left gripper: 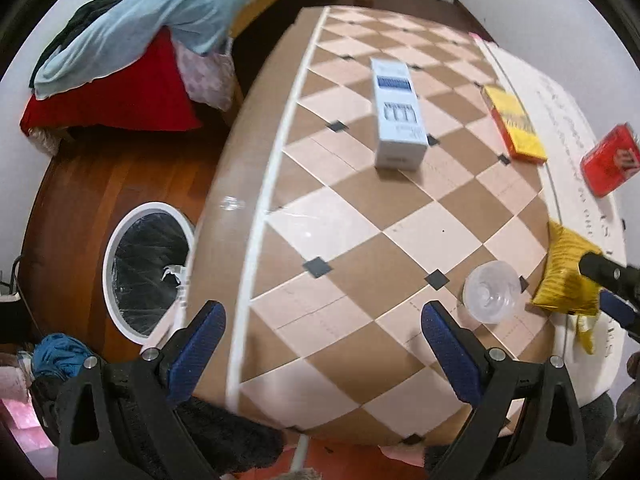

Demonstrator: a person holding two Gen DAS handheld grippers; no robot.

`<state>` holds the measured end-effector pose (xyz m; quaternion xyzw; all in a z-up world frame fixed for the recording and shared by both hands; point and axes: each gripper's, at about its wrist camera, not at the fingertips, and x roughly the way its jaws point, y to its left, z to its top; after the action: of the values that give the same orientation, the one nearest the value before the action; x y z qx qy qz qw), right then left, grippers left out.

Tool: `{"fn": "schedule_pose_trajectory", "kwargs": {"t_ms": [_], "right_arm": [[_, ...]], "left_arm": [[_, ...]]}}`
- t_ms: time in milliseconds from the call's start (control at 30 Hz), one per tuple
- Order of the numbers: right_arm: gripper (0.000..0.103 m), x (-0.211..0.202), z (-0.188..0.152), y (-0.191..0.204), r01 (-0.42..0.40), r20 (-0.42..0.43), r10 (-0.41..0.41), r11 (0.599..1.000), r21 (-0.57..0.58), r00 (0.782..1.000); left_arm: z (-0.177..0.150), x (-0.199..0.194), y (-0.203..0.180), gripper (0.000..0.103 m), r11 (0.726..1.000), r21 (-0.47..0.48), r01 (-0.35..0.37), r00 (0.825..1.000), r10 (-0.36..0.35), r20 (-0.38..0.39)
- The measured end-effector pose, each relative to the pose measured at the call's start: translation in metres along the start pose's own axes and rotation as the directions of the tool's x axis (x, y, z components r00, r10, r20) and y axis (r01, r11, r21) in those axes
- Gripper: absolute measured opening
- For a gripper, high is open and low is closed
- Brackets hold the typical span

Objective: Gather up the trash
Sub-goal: 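Move both tools back over the table toward the cup and snack bag, then grasp the clear plastic cup with the left tool while the right tool grasps the yellow snack bag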

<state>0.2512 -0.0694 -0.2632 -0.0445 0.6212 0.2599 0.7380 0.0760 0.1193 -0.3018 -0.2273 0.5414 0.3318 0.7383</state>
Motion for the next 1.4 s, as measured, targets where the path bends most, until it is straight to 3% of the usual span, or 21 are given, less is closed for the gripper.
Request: {"fn": "schedule_pose_trajectory", "kwargs": {"t_ms": [200, 233, 267, 367, 533, 667, 700, 800, 867, 967, 1033, 1400], "right_arm": [[0.088, 0.036, 0.011, -0.009, -0.046, -0.018, 0.047, 0.998, 0.031, 0.999], [0.072, 0.035, 0.011, -0.006, -0.035, -0.005, 0.035, 0.999, 0.013, 0.999], [0.047, 0.036, 0.012, -0.002, -0.046, -0.001, 0.046, 0.999, -0.010, 0.999], [0.045, 0.039, 0.016, 0.000, -0.061, -0.016, 0.061, 0.997, -0.042, 0.998], [0.043, 0.017, 0.016, -0.008, 0.018, 0.052, -0.014, 0.996, -0.082, 0.999], [0.043, 0.004, 0.019, -0.026, 0.073, 0.076, -0.067, 0.994, -0.086, 0.995], [0.043, 0.003, 0.020, -0.029, 0.077, 0.074, -0.071, 0.994, -0.083, 0.995], [0.043, 0.003, 0.022, -0.040, 0.095, 0.067, -0.090, 0.993, -0.074, 0.994], [0.043, 0.004, 0.022, -0.045, 0.098, 0.062, -0.093, 0.993, -0.071, 0.994], [0.043, 0.007, 0.022, -0.047, 0.096, 0.057, -0.092, 0.993, -0.071, 0.994], [0.043, 0.010, 0.021, -0.047, 0.096, 0.054, -0.093, 0.993, -0.072, 0.994], [0.051, 0.027, 0.025, -0.043, 0.070, 0.010, -0.069, 0.997, -0.044, 0.998]], "left_arm": [[0.000, 0.007, -0.006, 0.100, 1.000, -0.006, 0.010, 1.000, -0.010, -0.021], [-0.001, 0.005, -0.007, 0.100, 1.000, -0.007, 0.021, 1.000, -0.021, -0.019], [-0.001, 0.003, -0.009, 0.100, 0.999, -0.008, 0.033, 0.999, -0.033, -0.017], [-0.004, -0.006, -0.020, 0.100, 0.996, 0.001, 0.094, 0.996, -0.094, -0.007], [-0.002, -0.005, -0.058, 0.099, 0.981, 0.081, 0.177, 0.984, -0.177, -0.017], [0.003, 0.014, -0.092, 0.099, 0.973, 0.151, 0.176, 0.984, -0.171, -0.049], [0.005, 0.017, -0.096, 0.096, 0.972, 0.161, 0.173, 0.985, -0.167, -0.051], [0.007, 0.027, -0.105, 0.074, 0.971, 0.185, 0.152, 0.988, -0.143, -0.060], [0.009, 0.026, -0.107, 0.068, 0.972, 0.189, 0.142, 0.990, -0.137, -0.042], [0.010, 0.026, -0.106, 0.052, 0.974, 0.186, 0.128, 0.992, -0.126, -0.023], [0.009, 0.024, -0.101, 0.036, 0.975, 0.188, 0.122, 0.992, -0.123, -0.005], [-0.002, 0.024, -0.094, 0.036, 0.974, 0.198, 0.113, 0.993, -0.118, 0.011]]}}
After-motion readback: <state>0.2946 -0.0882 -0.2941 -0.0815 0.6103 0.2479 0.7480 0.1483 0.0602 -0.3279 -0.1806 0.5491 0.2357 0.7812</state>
